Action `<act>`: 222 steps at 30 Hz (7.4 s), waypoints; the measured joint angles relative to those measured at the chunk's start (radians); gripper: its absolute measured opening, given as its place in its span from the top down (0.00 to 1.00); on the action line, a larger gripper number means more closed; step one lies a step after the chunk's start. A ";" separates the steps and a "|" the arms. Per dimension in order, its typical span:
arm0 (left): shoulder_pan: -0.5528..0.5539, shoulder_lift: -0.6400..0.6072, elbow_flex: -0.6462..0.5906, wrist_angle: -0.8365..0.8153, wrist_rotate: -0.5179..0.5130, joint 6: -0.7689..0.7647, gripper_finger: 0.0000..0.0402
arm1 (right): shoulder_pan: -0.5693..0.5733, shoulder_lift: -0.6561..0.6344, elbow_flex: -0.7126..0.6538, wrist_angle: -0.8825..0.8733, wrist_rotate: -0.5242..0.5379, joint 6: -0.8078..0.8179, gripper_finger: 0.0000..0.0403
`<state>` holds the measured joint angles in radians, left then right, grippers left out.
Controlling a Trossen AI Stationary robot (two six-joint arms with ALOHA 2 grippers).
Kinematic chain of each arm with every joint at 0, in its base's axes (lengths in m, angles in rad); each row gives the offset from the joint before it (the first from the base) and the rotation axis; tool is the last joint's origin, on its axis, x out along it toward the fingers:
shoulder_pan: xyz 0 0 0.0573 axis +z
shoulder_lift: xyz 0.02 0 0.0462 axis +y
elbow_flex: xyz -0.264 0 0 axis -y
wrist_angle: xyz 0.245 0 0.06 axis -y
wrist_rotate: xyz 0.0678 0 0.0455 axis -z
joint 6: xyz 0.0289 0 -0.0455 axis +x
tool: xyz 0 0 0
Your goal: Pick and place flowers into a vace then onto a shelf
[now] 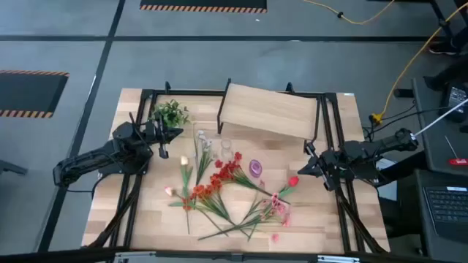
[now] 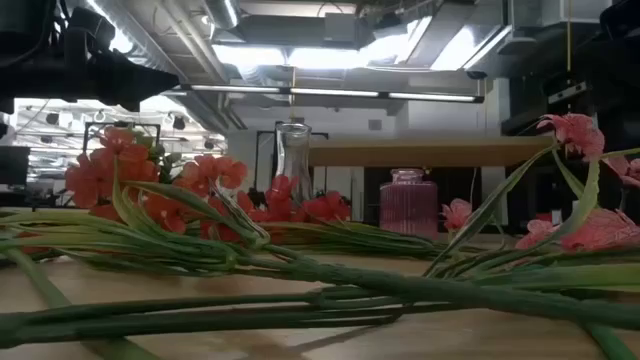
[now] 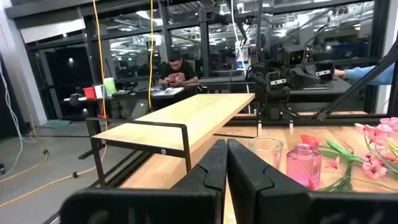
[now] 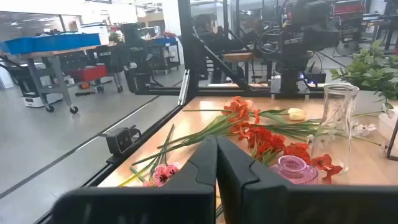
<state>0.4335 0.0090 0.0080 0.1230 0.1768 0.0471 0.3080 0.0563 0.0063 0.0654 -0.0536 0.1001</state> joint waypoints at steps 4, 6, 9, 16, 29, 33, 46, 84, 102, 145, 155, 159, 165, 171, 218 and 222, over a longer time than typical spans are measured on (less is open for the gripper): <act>0.000 0.000 0.000 0.000 0.000 0.000 0.98 | 0.000 0.000 0.000 0.000 0.000 -0.001 0.99; 0.000 0.000 0.000 0.000 0.000 0.000 0.99 | 0.000 0.000 0.000 0.000 0.000 0.000 0.99; 0.000 0.000 0.000 0.000 0.000 0.000 0.98 | 0.000 0.000 0.000 0.000 0.000 -0.001 0.99; 0.000 0.000 0.000 0.000 0.000 0.000 0.98 | 0.000 0.000 0.000 0.000 0.000 0.000 0.99; 0.000 0.000 0.000 0.000 0.000 0.000 0.98 | 0.000 0.000 0.000 0.000 0.000 0.000 0.99; 0.000 0.000 0.000 0.000 0.000 0.000 0.98 | 0.000 0.000 0.000 0.000 0.000 0.000 0.99; 0.000 0.000 0.000 0.000 0.000 0.000 0.99 | 0.000 0.000 0.000 0.000 0.000 -0.001 0.99; 0.000 0.000 0.000 0.000 0.000 0.000 0.99 | 0.000 0.000 0.000 0.000 0.000 -0.001 0.99; 0.000 0.000 0.000 0.000 0.000 0.000 0.98 | 0.000 0.000 0.000 0.000 0.000 -0.013 0.99; 0.000 0.000 0.000 -0.015 0.000 -0.041 0.99 | 0.000 0.000 0.000 0.032 0.249 -0.031 0.99; 0.000 0.010 0.058 -0.157 0.044 -0.137 1.00 | 0.000 0.043 0.060 0.099 0.300 -0.035 0.99; 0.000 0.063 0.099 -0.183 0.020 -0.127 1.00 | 0.000 0.140 0.126 0.077 0.345 -0.078 1.00; 0.000 0.157 0.139 -0.167 0.020 -0.097 0.99 | -0.023 0.300 0.225 0.086 0.419 0.030 0.99; 0.000 0.246 0.182 -0.164 0.025 -0.043 0.99 | -0.052 0.436 0.312 0.090 0.419 0.028 0.99; -0.545 0.772 0.541 -0.436 -0.489 -0.230 1.00 | -0.030 0.682 0.455 0.042 0.417 -0.104 0.98; -0.604 0.818 0.630 -0.592 -0.574 -0.340 0.99 | -0.030 0.682 0.455 0.021 0.417 -0.105 0.95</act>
<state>-0.1708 0.8267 0.6379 -0.4690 -0.3970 -0.2929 0.2783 0.7380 0.4610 0.0868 0.3637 -0.0048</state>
